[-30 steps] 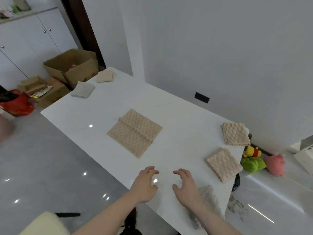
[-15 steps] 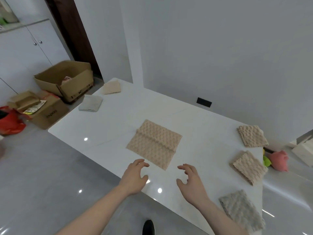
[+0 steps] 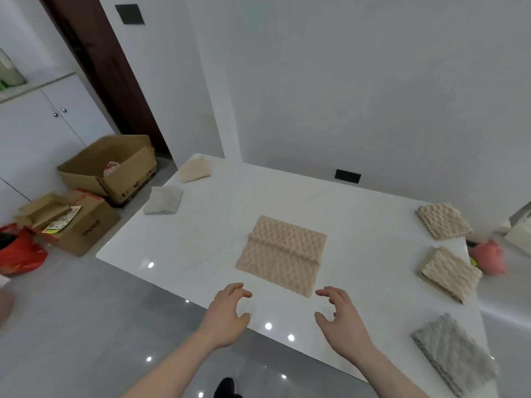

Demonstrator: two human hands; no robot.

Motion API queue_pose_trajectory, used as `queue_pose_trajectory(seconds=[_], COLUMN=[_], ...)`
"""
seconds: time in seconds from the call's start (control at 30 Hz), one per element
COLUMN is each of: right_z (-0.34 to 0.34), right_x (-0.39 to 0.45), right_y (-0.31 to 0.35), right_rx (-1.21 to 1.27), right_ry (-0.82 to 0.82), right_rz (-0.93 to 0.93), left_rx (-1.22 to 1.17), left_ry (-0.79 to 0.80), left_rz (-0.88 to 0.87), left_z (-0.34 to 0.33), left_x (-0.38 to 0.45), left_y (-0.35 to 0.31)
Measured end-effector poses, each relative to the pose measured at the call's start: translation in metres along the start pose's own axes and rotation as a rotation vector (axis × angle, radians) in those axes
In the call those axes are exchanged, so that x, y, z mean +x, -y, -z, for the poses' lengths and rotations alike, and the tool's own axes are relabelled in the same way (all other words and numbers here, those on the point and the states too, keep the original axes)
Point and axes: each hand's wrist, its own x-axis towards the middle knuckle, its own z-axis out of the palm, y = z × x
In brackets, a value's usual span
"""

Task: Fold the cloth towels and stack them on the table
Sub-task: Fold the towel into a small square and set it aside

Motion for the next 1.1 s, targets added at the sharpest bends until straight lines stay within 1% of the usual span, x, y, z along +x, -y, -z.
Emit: queue_pose_trajectory(seconds=[0.13, 0.33, 0.5, 0.63, 0.73, 0.83, 0.87, 0.97, 1.03, 1.1], right_z=[-0.024, -0.085, -0.112, -0.117, -0.122, -0.141, -0.153, -0.191, -0.203, -0.205], right_x=[0.019, 0.056, 0.073, 0.088, 0.107, 0.126, 0.131, 0.133, 0.133, 0.133], right_y=[0.022, 0.047, 0.043, 0.023, 0.000, -0.032, -0.045, -0.070, -0.077, -0.081], right_rx=[-0.020, -0.057, -0.120, -0.223, -0.292, -0.343, -0.395, -0.462, -0.486, -0.498], right_ry=[-0.062, -0.138, -0.156, -0.161, -0.155, -0.176, -0.216, -0.437, -0.538, -0.593], right_rz=[-0.054, -0.160, -0.250, -0.301, -0.333, -0.336, -0.324, -0.251, -0.185, -0.143], left_rx=[0.020, 0.101, 0.166, 0.194, 0.217, 0.225, 0.234, 0.231, 0.182, 0.154], left_ry=[0.047, 0.163, 0.282, 0.302, 0.271, 0.195, 0.146, -0.045, -0.105, -0.146], left_rz=[-0.062, -0.155, -0.227, -0.302, -0.379, -0.458, -0.490, -0.579, -0.603, -0.639], left_z=[0.028, 0.060, 0.057, 0.041, 0.019, -0.011, -0.024, -0.059, -0.071, -0.075], left_x=[0.032, 0.090, 0.127, 0.161, 0.195, 0.223, 0.228, 0.230, 0.230, 0.233], left_y=[0.028, 0.091, 0.117, 0.119, 0.124, 0.137, 0.144, 0.165, 0.173, 0.177])
